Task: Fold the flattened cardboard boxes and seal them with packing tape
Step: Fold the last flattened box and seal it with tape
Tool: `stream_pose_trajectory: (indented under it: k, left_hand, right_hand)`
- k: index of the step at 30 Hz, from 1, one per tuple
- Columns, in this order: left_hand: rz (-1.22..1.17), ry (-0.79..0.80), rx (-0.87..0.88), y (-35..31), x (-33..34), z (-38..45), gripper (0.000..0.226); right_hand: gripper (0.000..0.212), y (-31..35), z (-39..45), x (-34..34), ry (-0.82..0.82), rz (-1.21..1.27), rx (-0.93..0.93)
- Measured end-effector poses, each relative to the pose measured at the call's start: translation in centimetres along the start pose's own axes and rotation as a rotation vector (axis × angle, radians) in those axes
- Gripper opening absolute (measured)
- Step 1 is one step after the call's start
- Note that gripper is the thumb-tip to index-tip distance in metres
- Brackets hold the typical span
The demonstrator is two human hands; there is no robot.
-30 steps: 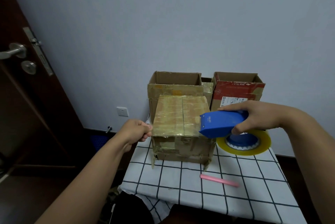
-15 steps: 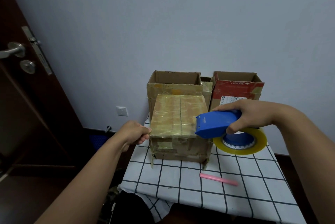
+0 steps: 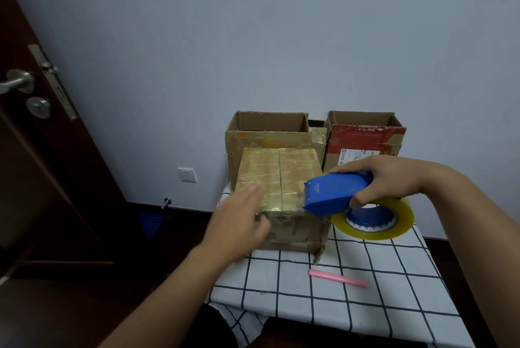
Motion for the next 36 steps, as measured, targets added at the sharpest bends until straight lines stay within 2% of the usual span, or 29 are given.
stream_pose_trajectory:
  k: [3, 6, 14, 17, 22, 29, 32, 36]
  left_hand:
    - [0.214, 0.161, 0.084, -0.9, 2.8, 0.6, 0.076]
    - [0.292, 0.116, 0.100, -1.7, 4.1, 1.2, 0.072]
    - [0.243, -0.040, 0.187, -1.5, 6.5, 1.8, 0.055]
    - [0.230, -0.051, 0.193, -2.1, 6.6, 1.8, 0.054]
    - [0.205, -0.082, 0.201, -1.4, 6.5, 2.3, 0.045]
    - [0.199, -0.049, 0.191, -1.0, 5.6, 1.9, 0.053]
    - [0.230, 0.021, 0.193, -2.2, 6.0, 1.8, 0.061]
    - [0.250, 0.045, 0.133, -3.9, 5.8, 2.0, 0.049]
  right_hand:
    - [0.072, 0.0, 0.1, 0.0, -0.004, -0.008, -0.001]
    - [0.075, -0.5, 0.1, 0.0, -0.027, -0.018, 0.000]
    - [0.071, -1.0, 0.5, 0.0, -0.035, -0.033, -0.025]
    - [0.058, -1.1, 0.7, 0.0, -0.037, -0.061, -0.033]
    - [0.061, -1.6, 0.8, 0.0, -0.042, -0.045, -0.047]
    - [0.076, -7.1, -2.2, 0.1, -0.045, 0.052, 0.022]
    - [0.079, -9.0, -3.2, 0.4, -0.070, 0.092, 0.037]
    - [0.075, -10.4, -3.3, 1.6, -0.067, 0.141, 0.018]
Point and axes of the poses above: each hand's wrist, its own z-axis towards the middle knuckle, its own x-axis out of the palm, y = z × x, the point moved 1 cm from there along z, towards the middle knuckle, and after that the axes turned 3 degrees about y, right-handed, at the moved point
